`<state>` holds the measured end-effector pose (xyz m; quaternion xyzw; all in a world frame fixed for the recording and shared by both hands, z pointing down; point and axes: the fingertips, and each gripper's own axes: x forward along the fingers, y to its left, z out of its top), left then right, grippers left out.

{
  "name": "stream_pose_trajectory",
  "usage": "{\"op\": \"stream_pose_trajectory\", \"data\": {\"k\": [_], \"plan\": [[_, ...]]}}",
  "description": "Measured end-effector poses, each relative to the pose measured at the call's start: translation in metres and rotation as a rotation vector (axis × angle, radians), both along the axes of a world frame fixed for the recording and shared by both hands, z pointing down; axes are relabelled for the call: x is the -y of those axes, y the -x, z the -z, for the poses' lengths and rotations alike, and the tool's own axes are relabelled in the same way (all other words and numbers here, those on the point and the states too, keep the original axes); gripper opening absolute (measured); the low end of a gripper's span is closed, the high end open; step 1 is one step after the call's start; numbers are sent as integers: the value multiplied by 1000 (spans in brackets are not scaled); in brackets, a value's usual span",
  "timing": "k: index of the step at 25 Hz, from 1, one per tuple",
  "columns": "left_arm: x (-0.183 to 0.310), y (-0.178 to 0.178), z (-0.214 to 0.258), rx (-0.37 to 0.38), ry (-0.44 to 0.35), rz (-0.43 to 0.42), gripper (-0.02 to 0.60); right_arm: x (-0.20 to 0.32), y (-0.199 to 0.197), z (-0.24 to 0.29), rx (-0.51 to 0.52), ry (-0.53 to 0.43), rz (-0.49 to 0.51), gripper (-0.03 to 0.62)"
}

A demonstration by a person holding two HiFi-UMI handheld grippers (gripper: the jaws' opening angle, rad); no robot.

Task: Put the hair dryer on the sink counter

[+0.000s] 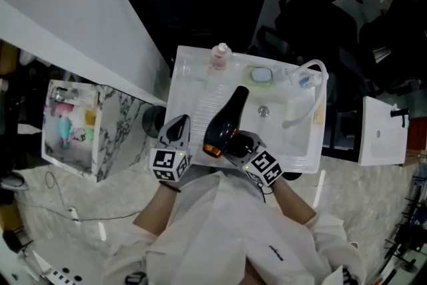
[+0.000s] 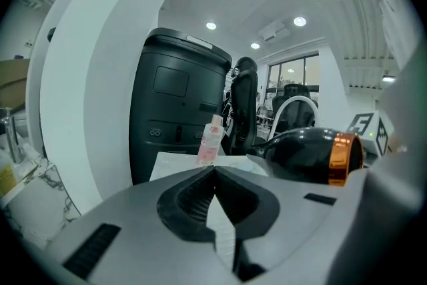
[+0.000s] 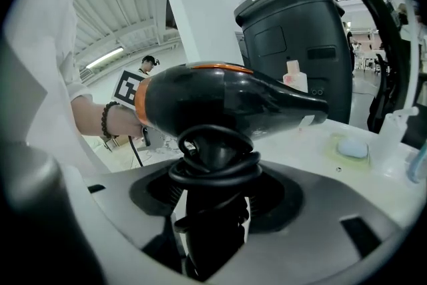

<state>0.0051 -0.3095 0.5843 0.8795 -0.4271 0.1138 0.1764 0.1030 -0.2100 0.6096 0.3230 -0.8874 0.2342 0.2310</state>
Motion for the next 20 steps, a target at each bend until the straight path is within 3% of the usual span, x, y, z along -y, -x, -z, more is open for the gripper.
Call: {"op": "stream_pose_trajectory", "data": {"k": [8,20], "plan": [[5,4,-28,-4,59,-12,23,6,4,-30,-72,48,30,284],[3,16,-63,-1,126,10,23,6,17,-79,-161,114,178,284]]}}
